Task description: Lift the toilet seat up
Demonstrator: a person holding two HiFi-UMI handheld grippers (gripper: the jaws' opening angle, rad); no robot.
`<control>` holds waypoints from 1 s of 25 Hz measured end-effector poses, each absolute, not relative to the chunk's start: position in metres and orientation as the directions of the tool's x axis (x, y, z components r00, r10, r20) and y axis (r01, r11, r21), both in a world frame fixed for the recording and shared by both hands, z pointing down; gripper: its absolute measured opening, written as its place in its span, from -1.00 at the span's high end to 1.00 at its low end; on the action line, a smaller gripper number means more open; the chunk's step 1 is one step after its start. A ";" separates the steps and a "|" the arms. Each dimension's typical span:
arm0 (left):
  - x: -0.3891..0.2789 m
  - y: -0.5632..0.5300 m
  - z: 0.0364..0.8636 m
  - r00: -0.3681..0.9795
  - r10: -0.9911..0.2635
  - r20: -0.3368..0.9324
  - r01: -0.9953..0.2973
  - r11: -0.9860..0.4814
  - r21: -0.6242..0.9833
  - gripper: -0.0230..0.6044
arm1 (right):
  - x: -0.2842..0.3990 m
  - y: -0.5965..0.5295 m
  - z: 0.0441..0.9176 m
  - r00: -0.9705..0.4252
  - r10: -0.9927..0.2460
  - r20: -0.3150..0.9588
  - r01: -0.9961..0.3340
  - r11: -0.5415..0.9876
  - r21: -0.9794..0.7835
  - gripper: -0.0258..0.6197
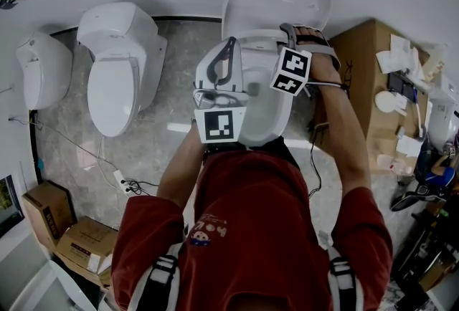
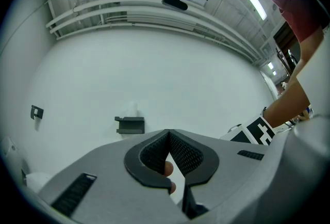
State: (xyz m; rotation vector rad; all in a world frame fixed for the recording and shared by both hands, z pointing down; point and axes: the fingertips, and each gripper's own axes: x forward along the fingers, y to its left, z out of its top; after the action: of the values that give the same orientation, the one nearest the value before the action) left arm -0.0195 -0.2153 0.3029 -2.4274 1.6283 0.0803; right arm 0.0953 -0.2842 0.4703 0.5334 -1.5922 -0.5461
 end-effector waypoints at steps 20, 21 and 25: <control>-0.015 -0.231 0.316 0.417 -0.907 -0.062 -0.873 -0.381 -0.306 0.90 | 0.098 -0.323 0.465 -0.095 -0.663 0.743 -0.029 0.748 0.663 0.29; -0.015 -0.232 0.316 0.414 -0.908 -0.065 -0.876 -0.378 -0.298 0.90 | 0.099 -0.324 0.466 -0.096 -0.665 0.741 -0.027 0.746 0.666 0.28; -0.018 -0.234 0.316 0.394 -0.915 -0.083 -0.899 -0.365 -0.241 0.90 | 0.099 -0.330 0.467 -0.097 -0.670 0.736 -0.023 0.740 0.672 0.27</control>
State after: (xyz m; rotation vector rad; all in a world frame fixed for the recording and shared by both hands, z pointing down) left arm -0.0178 -0.2340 0.3159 -2.4062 1.6012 -0.0945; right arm 0.0992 -0.3301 0.4673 0.5737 -1.5930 -0.5957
